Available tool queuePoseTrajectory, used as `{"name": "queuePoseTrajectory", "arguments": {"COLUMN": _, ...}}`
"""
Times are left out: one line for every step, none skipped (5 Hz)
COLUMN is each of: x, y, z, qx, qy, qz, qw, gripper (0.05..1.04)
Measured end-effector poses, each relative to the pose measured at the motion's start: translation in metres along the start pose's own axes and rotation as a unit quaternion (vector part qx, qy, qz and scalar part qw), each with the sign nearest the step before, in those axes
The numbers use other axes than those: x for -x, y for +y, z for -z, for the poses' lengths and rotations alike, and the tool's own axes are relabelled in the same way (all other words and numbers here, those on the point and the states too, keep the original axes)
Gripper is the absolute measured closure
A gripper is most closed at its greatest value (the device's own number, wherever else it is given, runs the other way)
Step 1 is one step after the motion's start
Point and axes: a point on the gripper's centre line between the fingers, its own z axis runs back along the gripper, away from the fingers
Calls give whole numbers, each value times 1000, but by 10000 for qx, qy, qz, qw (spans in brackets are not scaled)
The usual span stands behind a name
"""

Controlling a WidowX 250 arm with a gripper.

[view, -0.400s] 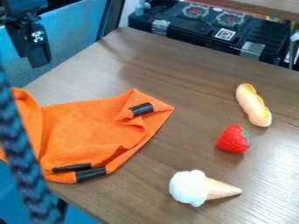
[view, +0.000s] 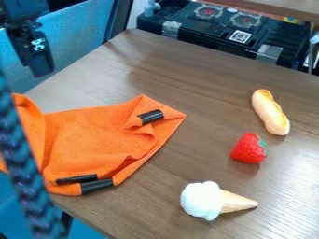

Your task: Fold from bottom left to top right

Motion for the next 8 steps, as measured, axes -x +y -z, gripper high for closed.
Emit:
{"name": "queuePoseTrajectory", "arguments": {"x": 11, "y": 19, "z": -4, "qx": -153, "qy": -355, "qz": 252, "qw": 9989, "gripper": 83}}
{"name": "queuePoseTrajectory", "arguments": {"x": 29, "y": 36, "z": 1, "qx": -136, "qy": -787, "qz": 827, "qw": 9934, "gripper": 83}}
{"name": "queuePoseTrajectory", "arguments": {"x": 46, "y": 49, "z": 1, "qx": -193, "qy": -977, "qz": 1197, "qw": 9878, "gripper": 83}}
{"name": "queuePoseTrajectory", "arguments": {"x": 74, "y": 61, "z": 6, "qx": 2, "qy": -894, "qz": 1443, "qw": 9855, "gripper": 83}}
{"name": "queuePoseTrajectory", "arguments": {"x": 93, "y": 75, "z": 4, "qx": 222, "qy": -903, "qz": 1512, "qw": 9841, "gripper": 83}}
{"name": "queuePoseTrajectory", "arguments": {"x": 101, "y": 82, "z": 12, "qx": 113, "qy": -746, "qz": 1536, "qw": 9853, "gripper": 83}}
{"name": "queuePoseTrajectory", "arguments": {"x": 106, "y": 79, "z": 27, "qx": 80, "qy": -642, "qz": 1473, "qw": 9870, "gripper": 83}}
{"name": "queuePoseTrajectory", "arguments": {"x": 105, "y": 68, "z": 54, "qx": 120, "qy": -507, "qz": 1429, "qw": 9884, "gripper": 83}}
